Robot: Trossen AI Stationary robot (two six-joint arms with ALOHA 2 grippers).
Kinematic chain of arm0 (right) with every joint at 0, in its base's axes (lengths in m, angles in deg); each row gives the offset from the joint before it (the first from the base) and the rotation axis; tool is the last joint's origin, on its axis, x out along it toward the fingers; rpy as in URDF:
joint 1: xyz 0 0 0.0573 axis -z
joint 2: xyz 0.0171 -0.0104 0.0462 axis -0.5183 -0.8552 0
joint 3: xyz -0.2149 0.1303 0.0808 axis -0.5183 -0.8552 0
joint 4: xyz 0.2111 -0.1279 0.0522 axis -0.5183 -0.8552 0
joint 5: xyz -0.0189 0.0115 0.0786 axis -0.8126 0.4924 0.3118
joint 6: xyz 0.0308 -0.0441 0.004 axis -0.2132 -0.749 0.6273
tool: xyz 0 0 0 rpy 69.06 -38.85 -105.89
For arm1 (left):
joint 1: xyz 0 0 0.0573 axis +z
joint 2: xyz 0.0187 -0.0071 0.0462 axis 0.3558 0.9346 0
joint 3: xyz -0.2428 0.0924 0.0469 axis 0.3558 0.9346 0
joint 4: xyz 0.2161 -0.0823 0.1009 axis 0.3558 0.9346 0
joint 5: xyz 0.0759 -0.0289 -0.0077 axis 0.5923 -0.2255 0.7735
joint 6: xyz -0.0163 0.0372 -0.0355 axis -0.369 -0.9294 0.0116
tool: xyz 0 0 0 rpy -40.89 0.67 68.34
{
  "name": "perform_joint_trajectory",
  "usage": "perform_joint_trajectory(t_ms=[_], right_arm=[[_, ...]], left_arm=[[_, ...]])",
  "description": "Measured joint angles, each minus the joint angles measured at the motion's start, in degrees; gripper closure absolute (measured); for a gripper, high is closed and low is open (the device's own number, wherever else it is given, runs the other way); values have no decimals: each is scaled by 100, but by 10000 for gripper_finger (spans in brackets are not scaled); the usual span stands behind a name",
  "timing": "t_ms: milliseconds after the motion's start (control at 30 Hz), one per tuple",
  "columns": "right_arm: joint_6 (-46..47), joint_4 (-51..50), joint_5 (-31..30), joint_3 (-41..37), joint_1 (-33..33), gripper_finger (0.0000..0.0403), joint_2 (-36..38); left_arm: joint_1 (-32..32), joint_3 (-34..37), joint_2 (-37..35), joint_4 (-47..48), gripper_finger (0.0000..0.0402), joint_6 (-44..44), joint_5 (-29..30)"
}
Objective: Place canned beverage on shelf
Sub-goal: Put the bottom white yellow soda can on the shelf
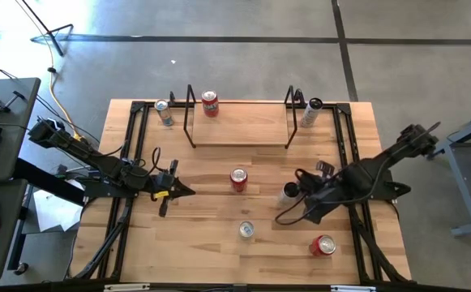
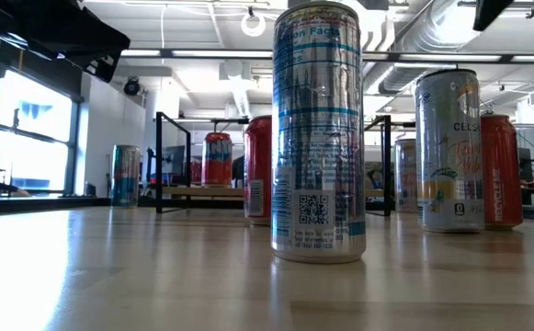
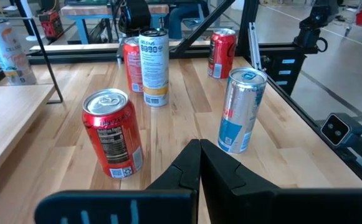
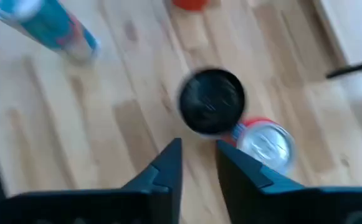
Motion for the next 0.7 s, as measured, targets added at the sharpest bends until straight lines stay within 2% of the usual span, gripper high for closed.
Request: perform_joint_trajectory(t_ms=[100,267,367,467,700], right_arm=[[-30,154,102,0,75,262,-37],[-69,-200,118,-2,382,158,-230],[-410,-177,272,-2,576,115,-405],[-748,-149,293,-2,730,98,-567],[-1203,66,506,-2,1026,93,-787]], left_arm=[[0,0,0,0,402,1,1],[0,0,0,11,401,-2,2],[0,0,0,40,402,-5,2],[0,0,0,42,401,-11,4],[0,0,0,42,401,-13,5]])
